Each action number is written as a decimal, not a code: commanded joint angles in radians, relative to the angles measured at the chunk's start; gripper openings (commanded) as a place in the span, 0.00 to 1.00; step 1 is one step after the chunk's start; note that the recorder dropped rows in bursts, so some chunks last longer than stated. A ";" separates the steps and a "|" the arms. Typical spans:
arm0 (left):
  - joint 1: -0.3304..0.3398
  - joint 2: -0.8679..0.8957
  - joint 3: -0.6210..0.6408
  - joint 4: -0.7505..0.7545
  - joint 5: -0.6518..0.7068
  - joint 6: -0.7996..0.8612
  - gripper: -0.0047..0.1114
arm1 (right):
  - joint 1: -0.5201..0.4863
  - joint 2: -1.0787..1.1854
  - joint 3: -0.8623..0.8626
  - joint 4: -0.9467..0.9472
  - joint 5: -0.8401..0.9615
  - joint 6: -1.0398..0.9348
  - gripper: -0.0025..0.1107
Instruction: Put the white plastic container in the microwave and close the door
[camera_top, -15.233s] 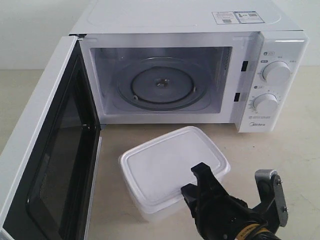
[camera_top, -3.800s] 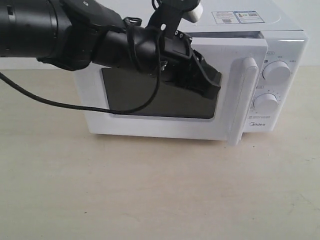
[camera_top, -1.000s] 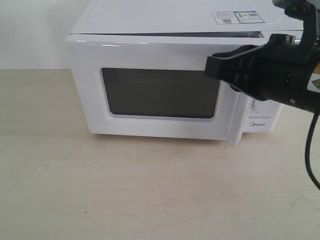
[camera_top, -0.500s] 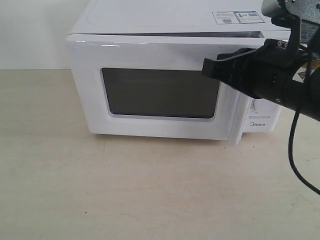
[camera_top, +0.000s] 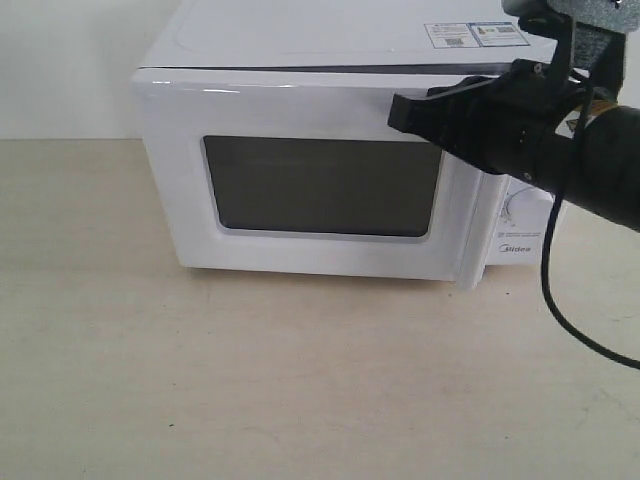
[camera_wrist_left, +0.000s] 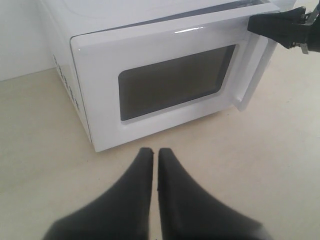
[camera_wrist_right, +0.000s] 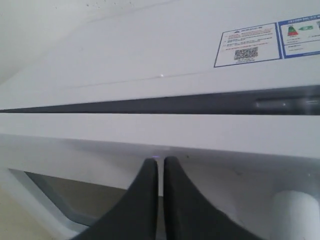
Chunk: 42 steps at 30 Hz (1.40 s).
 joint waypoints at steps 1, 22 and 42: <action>0.002 -0.009 0.002 0.001 0.000 -0.010 0.08 | -0.001 0.037 -0.034 0.006 -0.014 -0.021 0.02; 0.002 -0.009 0.002 0.007 0.000 -0.010 0.08 | -0.034 0.155 -0.111 0.114 -0.076 -0.130 0.02; 0.002 -0.009 0.002 0.005 0.024 -0.010 0.08 | -0.048 -0.122 -0.109 0.109 0.273 -0.140 0.02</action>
